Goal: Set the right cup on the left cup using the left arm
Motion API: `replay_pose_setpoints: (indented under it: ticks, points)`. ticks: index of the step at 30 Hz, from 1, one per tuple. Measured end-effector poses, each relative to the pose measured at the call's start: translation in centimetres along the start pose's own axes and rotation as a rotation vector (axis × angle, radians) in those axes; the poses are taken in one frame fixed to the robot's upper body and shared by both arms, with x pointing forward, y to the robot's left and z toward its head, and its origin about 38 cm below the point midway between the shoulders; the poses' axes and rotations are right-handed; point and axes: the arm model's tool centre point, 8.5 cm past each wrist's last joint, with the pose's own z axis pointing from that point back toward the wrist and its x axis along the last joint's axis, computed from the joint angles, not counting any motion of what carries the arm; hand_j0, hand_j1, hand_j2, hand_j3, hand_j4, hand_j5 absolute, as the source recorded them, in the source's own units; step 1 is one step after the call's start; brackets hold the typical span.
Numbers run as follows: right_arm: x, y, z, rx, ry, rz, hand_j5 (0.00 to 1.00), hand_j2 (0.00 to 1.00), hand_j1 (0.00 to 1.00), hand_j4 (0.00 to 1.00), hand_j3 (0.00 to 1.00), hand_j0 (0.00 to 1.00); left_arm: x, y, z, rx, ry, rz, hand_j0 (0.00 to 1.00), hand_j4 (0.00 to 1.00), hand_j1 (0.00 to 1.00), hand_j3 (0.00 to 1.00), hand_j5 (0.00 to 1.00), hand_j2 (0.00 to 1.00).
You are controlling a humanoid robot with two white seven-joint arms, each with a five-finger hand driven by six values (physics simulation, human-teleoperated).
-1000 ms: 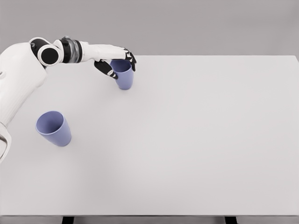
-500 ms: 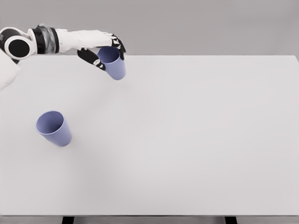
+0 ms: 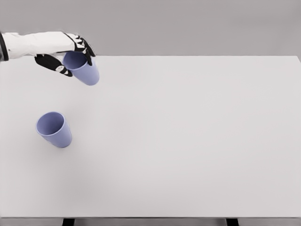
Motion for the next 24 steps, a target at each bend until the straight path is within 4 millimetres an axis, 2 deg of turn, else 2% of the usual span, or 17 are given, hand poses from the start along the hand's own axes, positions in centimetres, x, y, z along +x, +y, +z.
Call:
replay_pose_setpoints:
  ticks: [8, 15, 16, 17, 22, 24]
  points:
    - [0.0, 0.0, 0.0, 0.000, 0.000, 0.000, 1.00, 1.00, 1.00, 1.00, 1.00, 1.00, 1.2, 1.0, 5.8, 0.011, 0.021, -0.023, 0.58, 0.58, 0.58, 0.58, 0.58, 0.58]
    - [0.0, 0.0, 0.0, 0.000, 0.000, 0.000, 1.00, 1.00, 1.00, 1.00, 1.00, 1.00, 3.2, 1.6, 10.5, -0.014, 0.046, -0.062, 0.58, 0.58, 0.58, 0.58, 0.58, 0.58]
    - [0.0, 0.0, 0.0, 0.000, 0.000, 0.000, 1.00, 1.00, 1.00, 1.00, 1.00, 1.00, 3.5, 1.4, 11.0, -0.024, 0.045, -0.062, 0.58, 0.58, 0.58, 0.58, 0.58, 0.58]
    - [0.0, 0.0, 0.0, 0.000, 0.000, 0.000, 1.00, 1.00, 1.00, 1.00, 1.00, 1.00, 3.7, 0.2, 11.3, -0.047, 0.042, -0.042, 0.58, 0.58, 0.58, 0.58, 0.58, 0.58]
    - [0.0, 0.0, 0.0, 0.000, 0.000, 0.000, 1.00, 1.00, 1.00, 1.00, 1.00, 1.00, 5.1, 0.5, 12.9, -0.058, 0.040, -0.051, 0.59, 0.59, 0.59, 0.59, 0.59, 0.59]
    - [0.0, 0.0, 0.0, 0.000, 0.000, 0.000, 1.00, 1.00, 1.00, 1.00, 1.00, 1.00, 5.7, -0.3, 13.3, -0.080, 0.034, -0.040, 0.59, 0.59, 0.59, 0.59, 0.59, 0.59]
